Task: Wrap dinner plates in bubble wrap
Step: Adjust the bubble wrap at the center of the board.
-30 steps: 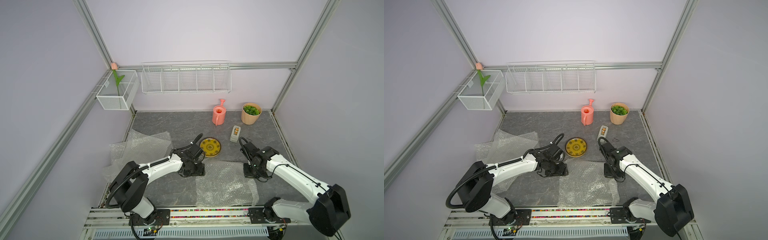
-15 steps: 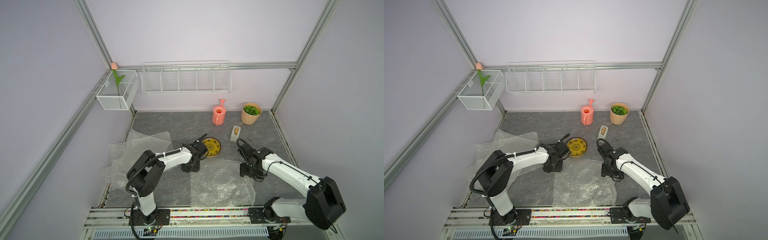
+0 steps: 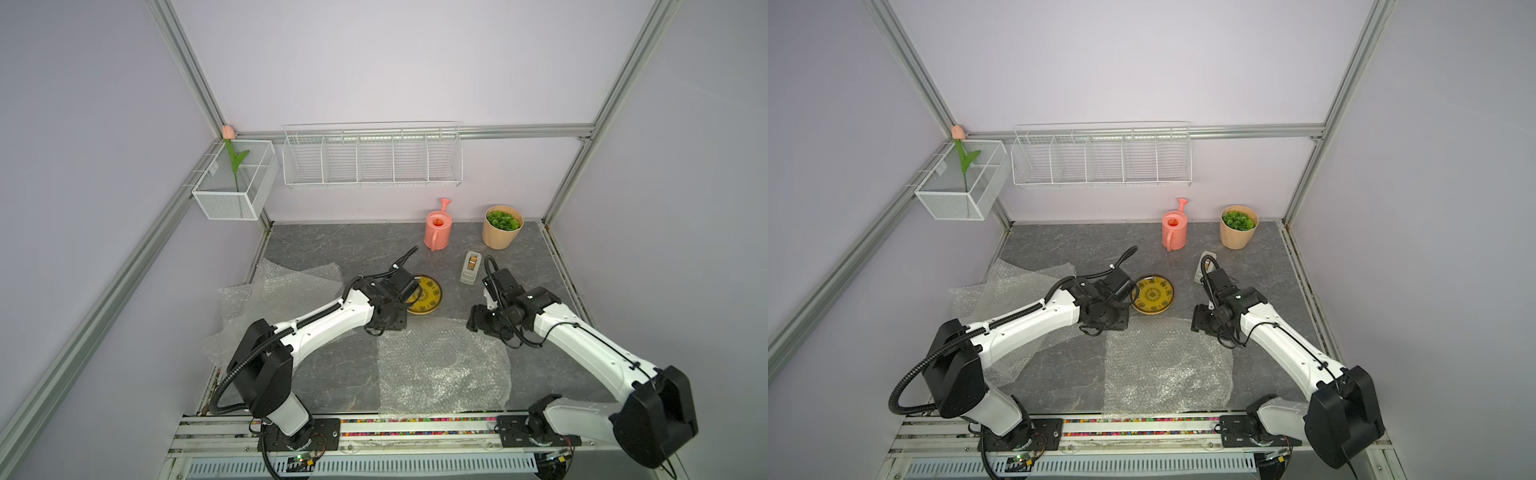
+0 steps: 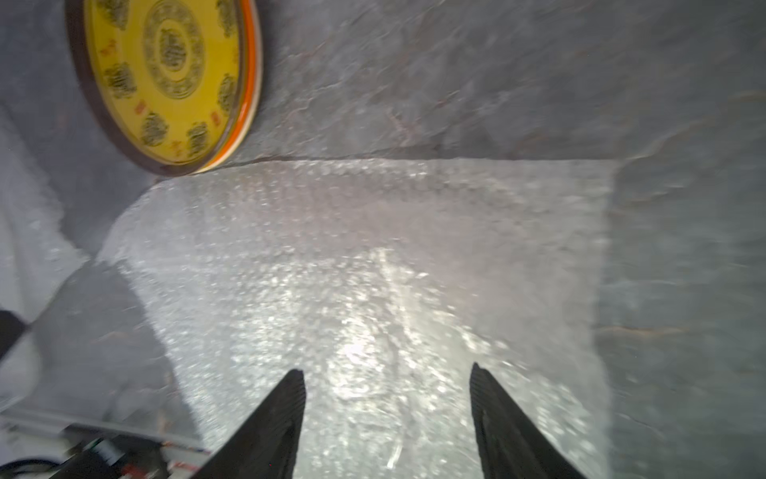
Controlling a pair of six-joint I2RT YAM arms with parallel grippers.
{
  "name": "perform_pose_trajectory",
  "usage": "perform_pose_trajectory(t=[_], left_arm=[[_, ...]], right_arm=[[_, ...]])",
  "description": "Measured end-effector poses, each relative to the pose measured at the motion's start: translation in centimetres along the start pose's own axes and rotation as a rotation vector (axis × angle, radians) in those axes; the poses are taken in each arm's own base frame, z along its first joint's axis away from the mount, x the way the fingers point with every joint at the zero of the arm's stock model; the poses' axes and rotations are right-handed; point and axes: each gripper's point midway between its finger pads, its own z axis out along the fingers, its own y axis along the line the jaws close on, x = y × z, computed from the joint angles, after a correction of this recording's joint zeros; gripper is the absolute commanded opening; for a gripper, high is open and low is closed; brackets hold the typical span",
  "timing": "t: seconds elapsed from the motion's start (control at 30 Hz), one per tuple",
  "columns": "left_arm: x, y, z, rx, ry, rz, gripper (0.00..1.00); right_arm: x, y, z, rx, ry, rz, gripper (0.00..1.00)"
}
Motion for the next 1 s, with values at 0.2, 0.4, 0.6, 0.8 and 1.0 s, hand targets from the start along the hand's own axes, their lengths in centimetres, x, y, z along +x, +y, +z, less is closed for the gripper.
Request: perform_pose_trajectory(t=[0.2, 0.4, 0.6, 0.8, 1.0], left_arm=[[4.2, -3.5, 5.9, 0.072, 0.159, 0.047, 0.14], [4.6, 1.0, 8.0, 0.023, 0.203, -0.046, 0.13], [3.5, 4.2, 7.6, 0.006, 0.186, -0.108, 0.13], [2.8, 4.3, 4.7, 0.031, 0.15, -0.114, 0.18], [-2.0, 1.6, 1.7, 0.099, 0.03, -0.104, 0.15]], right_arm=[[0.6, -2.6, 6.9, -0.024, 0.204, 0.128, 0.69], [-1.3, -1.6, 7.3, -0.106, 0.207, 0.141, 0.78], [-2.9, -1.4, 7.1, -0.095, 0.169, 0.103, 0.8], [-4.5, -0.5, 4.2, -0.102, 0.097, 0.051, 0.79], [-5.7, -1.1, 1.7, -0.044, 0.016, 0.013, 0.77]])
